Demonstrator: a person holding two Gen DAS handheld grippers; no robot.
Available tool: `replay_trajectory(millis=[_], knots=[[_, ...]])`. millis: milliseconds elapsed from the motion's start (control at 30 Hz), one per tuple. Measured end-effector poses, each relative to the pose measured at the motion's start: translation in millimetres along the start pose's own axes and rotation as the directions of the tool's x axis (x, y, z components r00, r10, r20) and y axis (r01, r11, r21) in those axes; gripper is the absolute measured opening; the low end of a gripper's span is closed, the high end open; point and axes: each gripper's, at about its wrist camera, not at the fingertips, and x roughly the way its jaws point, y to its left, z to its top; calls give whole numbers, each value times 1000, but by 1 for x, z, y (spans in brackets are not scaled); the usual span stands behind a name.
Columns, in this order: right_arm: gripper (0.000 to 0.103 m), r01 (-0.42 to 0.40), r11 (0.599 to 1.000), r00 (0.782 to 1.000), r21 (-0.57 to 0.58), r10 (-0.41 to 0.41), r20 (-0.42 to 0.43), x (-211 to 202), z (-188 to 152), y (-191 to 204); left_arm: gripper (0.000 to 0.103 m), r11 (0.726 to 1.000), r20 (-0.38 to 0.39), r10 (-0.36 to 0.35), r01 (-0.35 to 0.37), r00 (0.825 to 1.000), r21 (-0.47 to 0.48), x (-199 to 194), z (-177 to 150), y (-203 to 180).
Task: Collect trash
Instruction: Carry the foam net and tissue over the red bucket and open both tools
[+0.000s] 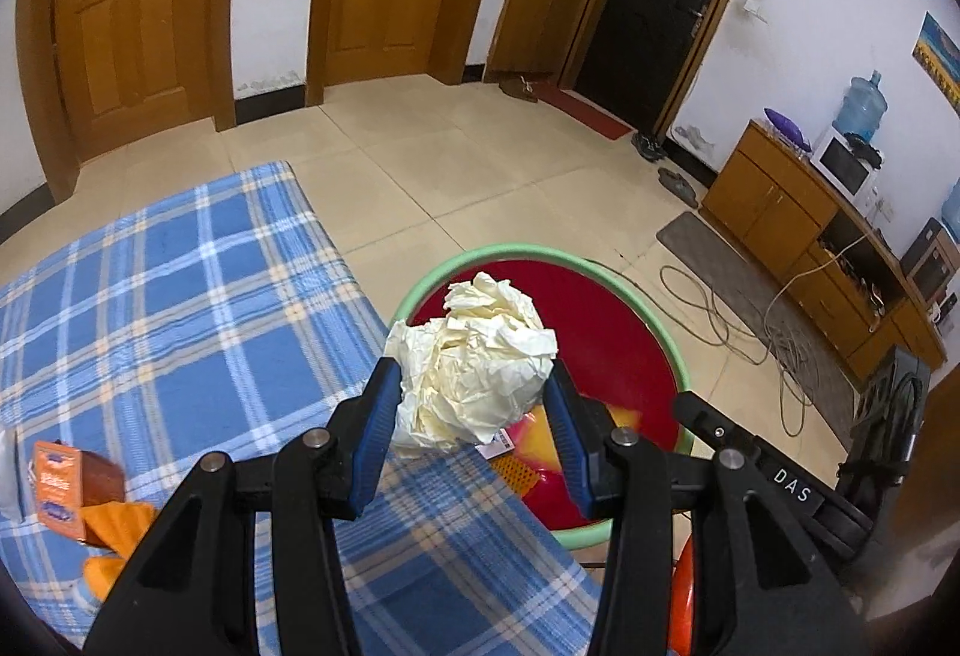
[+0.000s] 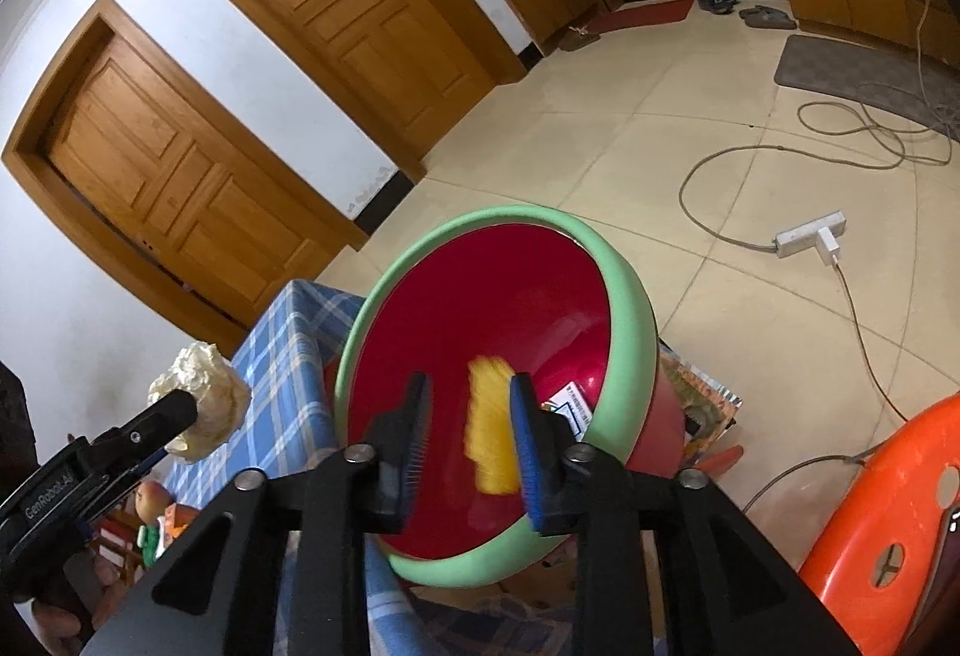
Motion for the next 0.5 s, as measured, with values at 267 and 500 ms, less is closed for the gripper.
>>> replay_trajectory(millis=[267,500], knots=[[29,-3,1000,1000,6,3,11,-3,6,-5,49,1000,-62,0,2,998,28,27,-2,-13],[29,7,1000,999,-2,-7,39,-12,8,-6,60,1000,-117,-3,6,993,28,46,-7,-19]])
